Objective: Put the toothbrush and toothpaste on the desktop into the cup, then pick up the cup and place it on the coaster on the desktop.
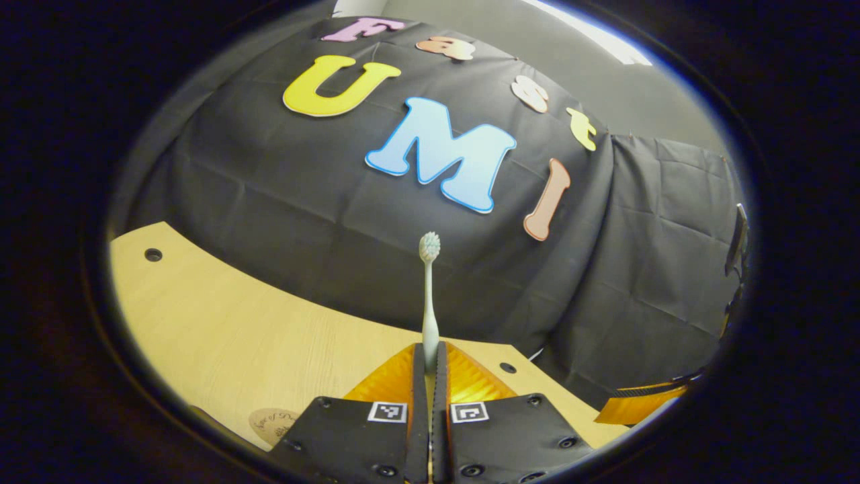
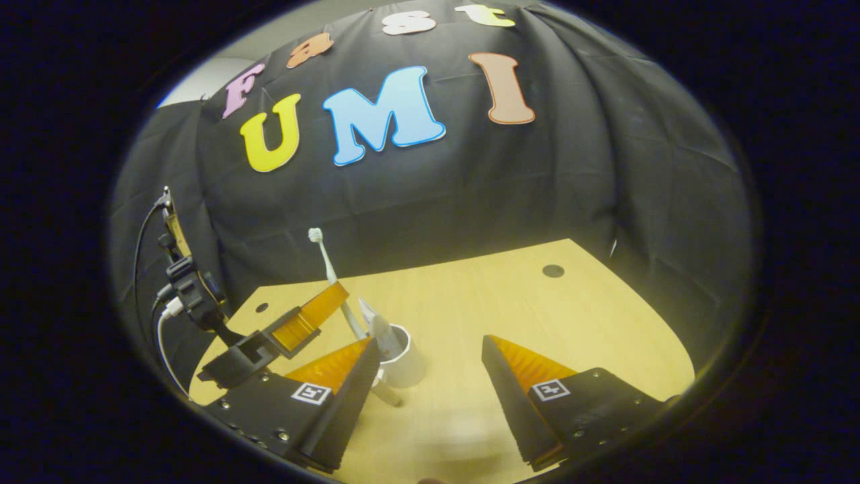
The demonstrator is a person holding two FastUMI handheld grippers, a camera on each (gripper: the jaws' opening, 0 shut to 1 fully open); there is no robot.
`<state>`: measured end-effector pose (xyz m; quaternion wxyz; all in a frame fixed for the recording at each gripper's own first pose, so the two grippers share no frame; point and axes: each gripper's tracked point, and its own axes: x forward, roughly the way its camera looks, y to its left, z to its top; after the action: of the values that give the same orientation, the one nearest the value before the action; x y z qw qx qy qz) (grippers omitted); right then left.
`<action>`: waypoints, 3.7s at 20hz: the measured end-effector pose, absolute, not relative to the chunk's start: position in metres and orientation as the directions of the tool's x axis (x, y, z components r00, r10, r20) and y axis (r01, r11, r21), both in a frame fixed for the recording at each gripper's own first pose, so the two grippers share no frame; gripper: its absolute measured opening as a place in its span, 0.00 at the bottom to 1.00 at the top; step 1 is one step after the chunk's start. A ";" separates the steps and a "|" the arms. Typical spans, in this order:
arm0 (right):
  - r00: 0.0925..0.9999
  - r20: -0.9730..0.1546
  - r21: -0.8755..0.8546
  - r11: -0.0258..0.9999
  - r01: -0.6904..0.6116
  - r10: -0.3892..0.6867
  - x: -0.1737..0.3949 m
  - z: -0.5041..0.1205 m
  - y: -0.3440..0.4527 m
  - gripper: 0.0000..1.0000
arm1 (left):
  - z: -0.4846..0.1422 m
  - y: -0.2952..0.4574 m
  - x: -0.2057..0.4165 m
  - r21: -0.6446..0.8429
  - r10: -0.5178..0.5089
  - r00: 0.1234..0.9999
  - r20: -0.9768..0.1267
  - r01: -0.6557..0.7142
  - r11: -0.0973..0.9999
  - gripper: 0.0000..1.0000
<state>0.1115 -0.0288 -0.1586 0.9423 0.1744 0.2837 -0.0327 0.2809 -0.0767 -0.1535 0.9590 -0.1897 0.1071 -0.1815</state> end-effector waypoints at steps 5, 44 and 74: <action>0.829 -0.557 0.321 0.935 0.148 0.060 0.115 -0.164 -0.025 0.93 | -0.172 -0.084 0.270 -0.344 -0.391 0.902 -0.185 0.313 0.885 0.12; 0.455 -0.877 0.230 0.967 0.114 0.154 0.143 -0.241 0.053 0.93 | -0.129 0.035 0.188 -0.108 -0.192 0.939 -0.285 0.167 0.980 0.99; 0.089 -0.985 0.155 0.980 0.127 0.144 0.149 -0.312 0.070 0.31 | -0.150 0.056 0.165 -0.167 -0.164 0.927 -0.339 0.112 0.980 0.99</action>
<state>0.1491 0.0702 -0.3117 0.7312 0.1005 0.6747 0.0059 0.1650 0.0562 -0.1504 0.9788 -0.0724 0.1782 -0.0704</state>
